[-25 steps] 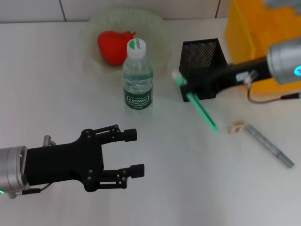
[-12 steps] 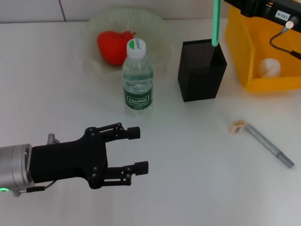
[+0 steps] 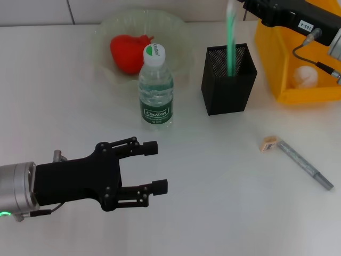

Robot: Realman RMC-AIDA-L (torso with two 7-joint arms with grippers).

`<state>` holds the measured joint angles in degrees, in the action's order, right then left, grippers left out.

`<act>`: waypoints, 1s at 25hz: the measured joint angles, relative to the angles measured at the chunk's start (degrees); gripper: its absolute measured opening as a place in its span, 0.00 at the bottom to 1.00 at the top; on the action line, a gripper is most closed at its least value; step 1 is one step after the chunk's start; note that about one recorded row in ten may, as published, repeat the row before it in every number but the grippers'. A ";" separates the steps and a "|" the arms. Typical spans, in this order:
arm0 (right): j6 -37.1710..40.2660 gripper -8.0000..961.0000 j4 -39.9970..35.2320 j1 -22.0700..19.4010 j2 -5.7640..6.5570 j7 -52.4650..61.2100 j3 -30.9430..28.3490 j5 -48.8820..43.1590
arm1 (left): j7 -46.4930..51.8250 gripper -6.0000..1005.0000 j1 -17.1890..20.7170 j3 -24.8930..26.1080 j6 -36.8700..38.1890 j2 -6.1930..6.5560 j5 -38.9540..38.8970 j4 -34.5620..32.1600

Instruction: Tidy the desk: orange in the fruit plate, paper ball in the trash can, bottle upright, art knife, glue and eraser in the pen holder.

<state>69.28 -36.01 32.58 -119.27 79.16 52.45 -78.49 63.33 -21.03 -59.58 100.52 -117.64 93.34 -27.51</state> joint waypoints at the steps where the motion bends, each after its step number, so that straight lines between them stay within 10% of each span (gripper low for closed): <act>1: 0.15 0.19 -0.10 -0.03 0.00 0.19 0.04 0.01 | 0.00 0.81 -0.02 0.00 -0.02 0.00 -0.01 0.00; 4: 0.60 0.19 -0.89 -0.31 0.05 1.60 0.26 -0.17 | -0.01 0.81 -0.07 0.00 -0.05 0.05 -0.01 0.00; 11: 9.32 0.62 -14.28 -3.03 1.59 16.20 0.48 -13.19 | -0.03 0.81 0.21 0.00 0.39 0.12 -0.07 0.00; 19: 31.03 0.61 -33.21 -2.16 4.26 32.99 0.17 -35.60 | -0.05 0.81 0.47 0.09 0.58 0.27 -0.10 0.00; 25: 37.54 0.61 -41.63 1.74 0.95 35.05 1.13 -57.54 | -0.12 0.81 0.38 0.08 0.53 0.22 0.12 0.00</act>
<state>106.82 -77.64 34.33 -118.32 114.21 53.58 -136.03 63.21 -20.65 -59.50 101.05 -117.42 93.46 -27.51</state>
